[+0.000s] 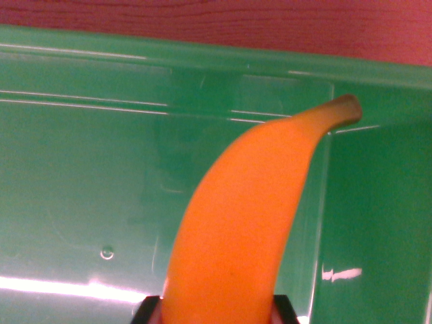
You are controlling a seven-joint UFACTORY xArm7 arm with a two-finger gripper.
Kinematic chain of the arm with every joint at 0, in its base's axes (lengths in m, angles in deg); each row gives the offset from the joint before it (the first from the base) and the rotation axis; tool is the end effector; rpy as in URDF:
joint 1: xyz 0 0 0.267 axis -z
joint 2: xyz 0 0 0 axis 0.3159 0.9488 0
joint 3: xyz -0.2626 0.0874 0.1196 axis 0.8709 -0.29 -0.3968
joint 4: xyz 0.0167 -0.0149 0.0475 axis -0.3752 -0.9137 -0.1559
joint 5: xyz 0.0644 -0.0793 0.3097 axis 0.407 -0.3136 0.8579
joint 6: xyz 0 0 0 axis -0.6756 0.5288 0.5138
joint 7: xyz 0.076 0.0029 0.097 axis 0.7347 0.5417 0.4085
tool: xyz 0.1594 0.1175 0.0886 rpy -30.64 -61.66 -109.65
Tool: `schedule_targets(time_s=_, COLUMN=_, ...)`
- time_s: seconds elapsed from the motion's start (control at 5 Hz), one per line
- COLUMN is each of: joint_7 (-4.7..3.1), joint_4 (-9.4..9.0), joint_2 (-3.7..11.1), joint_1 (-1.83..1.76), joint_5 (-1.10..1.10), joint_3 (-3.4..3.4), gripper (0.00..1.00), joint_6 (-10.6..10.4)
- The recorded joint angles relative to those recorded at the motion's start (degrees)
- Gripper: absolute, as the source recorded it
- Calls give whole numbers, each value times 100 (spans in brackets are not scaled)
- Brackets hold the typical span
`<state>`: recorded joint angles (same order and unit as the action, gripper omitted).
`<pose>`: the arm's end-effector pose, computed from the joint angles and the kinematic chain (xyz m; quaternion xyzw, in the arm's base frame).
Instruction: Pick fruit
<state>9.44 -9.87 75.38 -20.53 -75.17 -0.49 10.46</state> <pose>0.4529 -0.0739 0.1764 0.9973 0.0302 -0.0604 0.0300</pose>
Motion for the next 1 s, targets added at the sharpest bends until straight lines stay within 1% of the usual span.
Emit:
schedule_targets(time_s=0.2, joint_7=0, joint_4=0, joint_2=0, joint_1=0, joint_5=0, joint_3=0, gripper=100, joint_6=0)
schedule_targets(time_s=0.4, joint_7=-5, joint_4=158, joint_2=-93, joint_1=-6, joint_5=-11, joint_3=2, gripper=100, joint_6=250)
schedule_targets(time_s=0.6, joint_7=-5, joint_4=158, joint_2=-93, joint_1=-6, joint_5=-11, joint_3=2, gripper=100, joint_6=250)
schedule_targets(time_s=0.8, joint_7=-11, joint_4=321, joint_2=-189, joint_1=-12, joint_5=-22, joint_3=5, gripper=100, joint_6=508)
schedule_targets(time_s=1.0, joint_7=-11, joint_4=321, joint_2=-189, joint_1=-12, joint_5=-22, joint_3=5, gripper=100, joint_6=508)
